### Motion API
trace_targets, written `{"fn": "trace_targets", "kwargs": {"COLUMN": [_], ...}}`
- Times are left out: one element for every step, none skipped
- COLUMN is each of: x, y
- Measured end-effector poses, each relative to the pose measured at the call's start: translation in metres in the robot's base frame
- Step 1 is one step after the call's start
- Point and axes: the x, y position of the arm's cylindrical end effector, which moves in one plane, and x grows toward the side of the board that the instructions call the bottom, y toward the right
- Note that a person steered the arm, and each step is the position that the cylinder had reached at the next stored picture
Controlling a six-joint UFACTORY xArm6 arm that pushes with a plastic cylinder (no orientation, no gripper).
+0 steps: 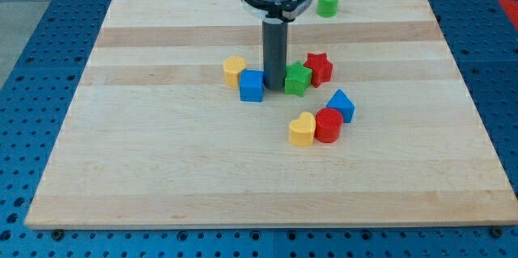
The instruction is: Push the green star to the green circle at top center
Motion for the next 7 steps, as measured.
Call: {"fn": "trace_targets", "kwargs": {"x": [0.039,0.038,0.006,-0.022,-0.018,-0.001,-0.004], "y": [0.006,0.04,0.078,0.072,0.062,0.056,0.029]}}
